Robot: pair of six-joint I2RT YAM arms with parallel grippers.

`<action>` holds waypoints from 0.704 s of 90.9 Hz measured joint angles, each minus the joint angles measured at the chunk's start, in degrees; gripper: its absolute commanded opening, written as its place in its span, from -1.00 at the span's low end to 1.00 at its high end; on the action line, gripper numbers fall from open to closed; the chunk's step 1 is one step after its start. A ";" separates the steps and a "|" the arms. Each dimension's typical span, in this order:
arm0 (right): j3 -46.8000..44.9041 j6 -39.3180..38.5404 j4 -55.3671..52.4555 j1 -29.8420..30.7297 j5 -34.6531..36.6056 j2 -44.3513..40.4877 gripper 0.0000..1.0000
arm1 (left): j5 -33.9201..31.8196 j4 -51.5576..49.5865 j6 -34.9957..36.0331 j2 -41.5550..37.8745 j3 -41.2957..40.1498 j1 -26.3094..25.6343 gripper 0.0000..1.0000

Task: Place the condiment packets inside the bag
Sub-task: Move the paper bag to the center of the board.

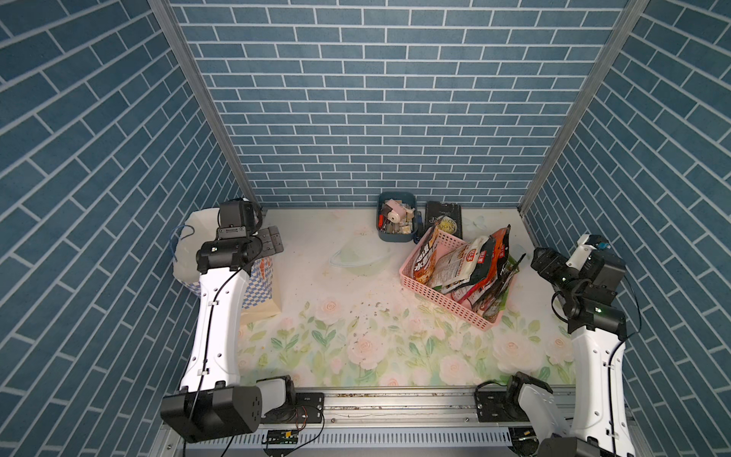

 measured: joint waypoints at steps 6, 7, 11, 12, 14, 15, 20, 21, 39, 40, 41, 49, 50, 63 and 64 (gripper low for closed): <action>1.40 -0.04 -0.55 0.00 -0.09 -0.63 0.55 | -0.85 0.28 0.00 0.39 -0.81 -0.07 0.78; 1.62 -0.13 -0.63 0.00 -0.11 -0.76 0.54 | -1.07 0.37 -0.07 0.44 -0.92 -0.07 0.76; 2.34 -0.24 -0.92 0.00 -0.24 -1.07 0.52 | -1.90 0.76 0.00 0.52 -1.14 -0.11 0.72; 2.51 -0.24 -0.98 0.00 -0.26 -1.14 0.52 | -2.10 0.85 0.09 0.55 -1.16 -0.13 0.70; 2.93 -0.28 -1.27 0.00 -0.33 -1.29 0.50 | -2.62 1.14 0.11 0.55 -1.20 -0.13 0.67; 3.08 -0.31 -1.36 0.00 -0.37 -1.38 0.50 | -2.84 1.22 0.22 0.55 -1.20 -0.13 0.66; 3.74 -0.39 -1.86 0.00 -0.50 -1.79 0.46 | -3.80 1.77 0.46 0.61 -1.20 -0.13 0.55; 3.82 -0.37 -1.92 0.00 -0.52 -1.88 0.45 | -4.00 1.90 0.68 0.66 -1.20 -0.13 0.53; 5.33 -0.61 -4.46 0.00 -0.72 -3.28 0.33 | -5.20 3.91 1.84 2.29 -1.22 -0.17 0.08; 5.44 -0.63 -4.59 0.00 -0.74 -3.32 0.32 | -5.25 4.13 1.62 2.36 -1.27 -0.17 0.07; 5.55 -0.72 -4.76 0.00 -0.72 -3.39 0.32 | -5.25 4.26 1.73 2.40 -1.27 -0.17 0.05; 6.38 -1.03 -5.81 0.00 -0.79 -3.69 0.26 | -5.22 5.44 1.75 2.60 -1.31 -0.20 -0.16; 6.49 -1.14 -5.99 0.00 -0.79 -3.74 0.26 | -5.22 5.60 1.88 2.62 -1.31 -0.20 -0.19; 7.54 -1.53 -7.32 0.00 -0.90 -4.28 0.18 | -4.13 7.21 2.23 3.13 -1.31 -0.26 -0.77; 7.61 -1.57 -7.34 0.00 -0.90 -4.35 0.18 | -4.11 7.34 1.86 3.19 -1.31 -0.26 -0.81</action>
